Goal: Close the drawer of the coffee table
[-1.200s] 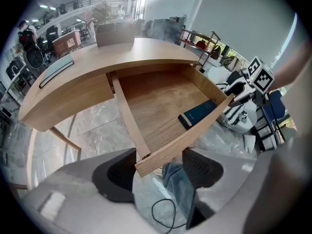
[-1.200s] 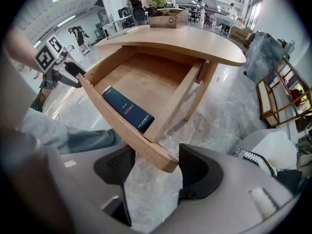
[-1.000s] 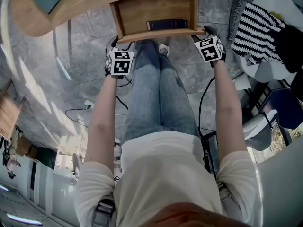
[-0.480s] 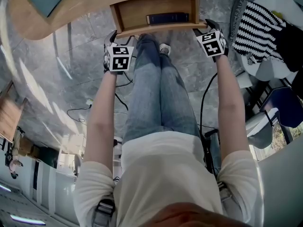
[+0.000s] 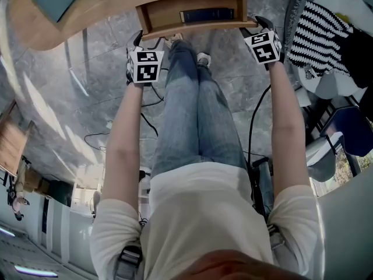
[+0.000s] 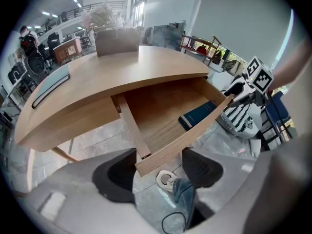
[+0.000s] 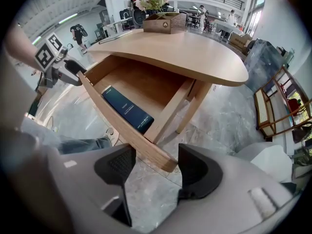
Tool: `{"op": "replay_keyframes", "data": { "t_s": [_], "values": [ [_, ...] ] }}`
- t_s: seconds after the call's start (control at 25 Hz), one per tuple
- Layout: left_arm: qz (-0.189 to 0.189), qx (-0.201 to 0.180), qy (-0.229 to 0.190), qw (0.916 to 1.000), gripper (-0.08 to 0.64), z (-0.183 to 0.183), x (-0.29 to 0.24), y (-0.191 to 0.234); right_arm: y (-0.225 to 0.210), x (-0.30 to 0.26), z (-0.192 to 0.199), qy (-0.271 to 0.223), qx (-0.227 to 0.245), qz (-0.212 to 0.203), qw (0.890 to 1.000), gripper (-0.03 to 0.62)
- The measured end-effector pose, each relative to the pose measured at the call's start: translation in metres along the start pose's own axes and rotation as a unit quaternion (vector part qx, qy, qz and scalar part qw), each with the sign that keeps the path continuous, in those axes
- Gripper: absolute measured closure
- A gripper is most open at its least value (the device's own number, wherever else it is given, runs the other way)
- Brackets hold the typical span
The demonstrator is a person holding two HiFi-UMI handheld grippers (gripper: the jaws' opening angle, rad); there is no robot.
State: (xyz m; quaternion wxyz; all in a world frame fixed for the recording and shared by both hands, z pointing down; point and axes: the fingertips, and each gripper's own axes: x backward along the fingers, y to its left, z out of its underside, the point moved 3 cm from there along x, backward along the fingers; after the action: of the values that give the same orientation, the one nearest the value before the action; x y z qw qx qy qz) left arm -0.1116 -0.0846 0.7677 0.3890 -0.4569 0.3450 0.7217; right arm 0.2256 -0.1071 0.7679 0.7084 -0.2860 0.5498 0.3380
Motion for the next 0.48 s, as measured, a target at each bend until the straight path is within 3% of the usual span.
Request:
{"op": "replay_keyframes", "data": {
  "t_s": [0.48],
  "values": [
    [-0.005,-0.008,-0.025,0.9997,0.262,-0.027,-0.006,0.016,-0.017,-0.003,-0.025,-0.011,-0.002,0.013,1.000,0.322]
  ]
}}
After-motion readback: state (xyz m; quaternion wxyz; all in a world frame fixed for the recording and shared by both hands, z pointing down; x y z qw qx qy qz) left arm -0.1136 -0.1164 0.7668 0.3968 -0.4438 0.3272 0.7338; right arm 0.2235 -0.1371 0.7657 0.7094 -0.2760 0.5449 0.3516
